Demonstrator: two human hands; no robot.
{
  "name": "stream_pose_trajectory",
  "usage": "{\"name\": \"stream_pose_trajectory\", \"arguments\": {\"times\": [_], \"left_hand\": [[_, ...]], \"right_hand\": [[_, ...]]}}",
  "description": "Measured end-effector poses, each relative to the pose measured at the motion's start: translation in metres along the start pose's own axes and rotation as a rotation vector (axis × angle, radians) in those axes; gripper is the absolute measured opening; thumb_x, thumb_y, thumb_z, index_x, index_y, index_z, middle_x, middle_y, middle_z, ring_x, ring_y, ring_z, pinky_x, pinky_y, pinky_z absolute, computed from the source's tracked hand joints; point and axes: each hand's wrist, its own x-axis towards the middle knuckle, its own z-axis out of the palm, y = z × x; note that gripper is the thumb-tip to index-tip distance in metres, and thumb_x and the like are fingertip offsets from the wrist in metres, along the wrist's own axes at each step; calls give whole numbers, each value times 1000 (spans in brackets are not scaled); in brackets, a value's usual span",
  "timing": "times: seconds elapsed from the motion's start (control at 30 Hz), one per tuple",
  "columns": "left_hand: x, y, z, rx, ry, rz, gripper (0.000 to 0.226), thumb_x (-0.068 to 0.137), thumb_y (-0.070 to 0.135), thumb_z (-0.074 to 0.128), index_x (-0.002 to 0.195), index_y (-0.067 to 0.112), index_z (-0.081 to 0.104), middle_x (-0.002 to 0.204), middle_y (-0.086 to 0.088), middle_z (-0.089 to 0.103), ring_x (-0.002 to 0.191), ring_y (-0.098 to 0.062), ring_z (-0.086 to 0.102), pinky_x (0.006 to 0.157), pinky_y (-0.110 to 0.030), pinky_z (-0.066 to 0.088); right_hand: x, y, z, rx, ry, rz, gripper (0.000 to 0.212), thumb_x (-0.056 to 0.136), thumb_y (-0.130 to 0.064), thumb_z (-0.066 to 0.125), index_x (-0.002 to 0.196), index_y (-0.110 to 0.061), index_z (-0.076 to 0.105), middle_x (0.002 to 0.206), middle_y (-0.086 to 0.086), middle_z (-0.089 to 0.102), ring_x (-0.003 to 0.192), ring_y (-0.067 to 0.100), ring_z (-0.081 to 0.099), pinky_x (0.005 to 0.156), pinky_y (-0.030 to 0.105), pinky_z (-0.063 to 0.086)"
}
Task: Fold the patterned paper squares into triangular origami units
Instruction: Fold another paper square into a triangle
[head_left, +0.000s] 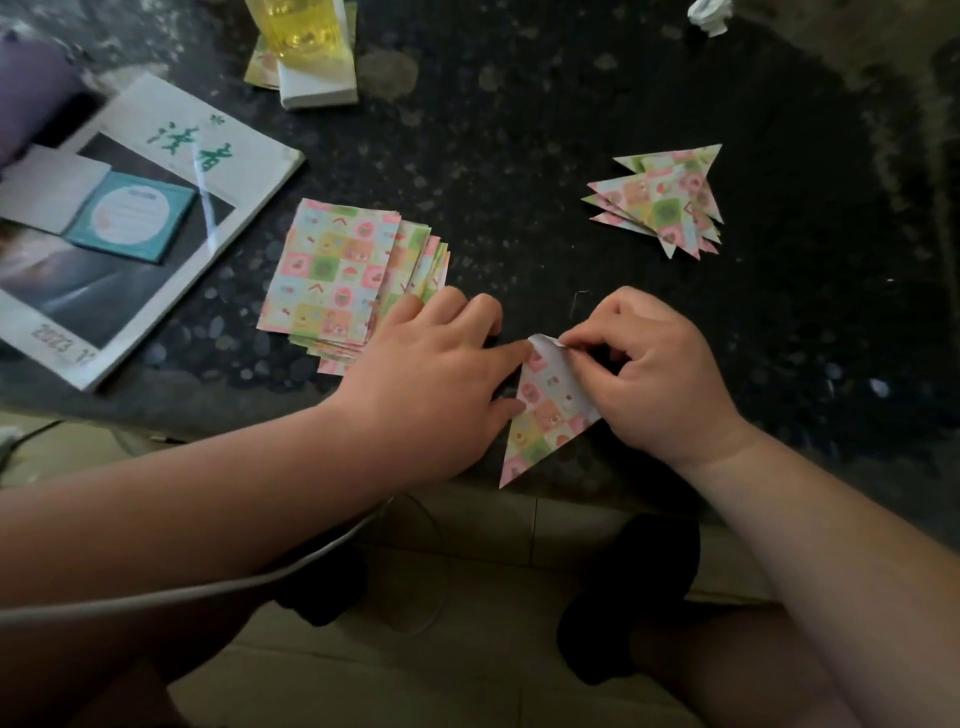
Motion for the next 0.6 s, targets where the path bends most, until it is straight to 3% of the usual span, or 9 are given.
{"name": "stream_pose_trajectory", "arguments": {"times": [0.23,0.43,0.6], "left_hand": [[2,-1,-1,31,0,9,58,95,64,38,144,37,52,132,2,49,118,-25,45,98,-45,41],[2,-1,-1,20,2,-3,61,95,66,32,148,40,45,135,5,46,122,-23,42,101,-44,40],[2,-2,1,35,7,-1,59,96,66,36,147,39,48,133,4,48,119,-24,45,99,-44,42]], "right_hand": [[-2,3,-1,-69,-38,-92,14,93,-19,71,103,-14,80,87,-4,58,79,11,53,62,28,49],[-3,4,-4,-68,-79,-140,18,93,-20,66,104,-13,79,85,-1,61,74,15,57,58,40,53],[0,4,-7,-53,-102,-141,20,94,-20,65,106,-14,79,90,-1,66,78,15,62,65,41,57]]}}
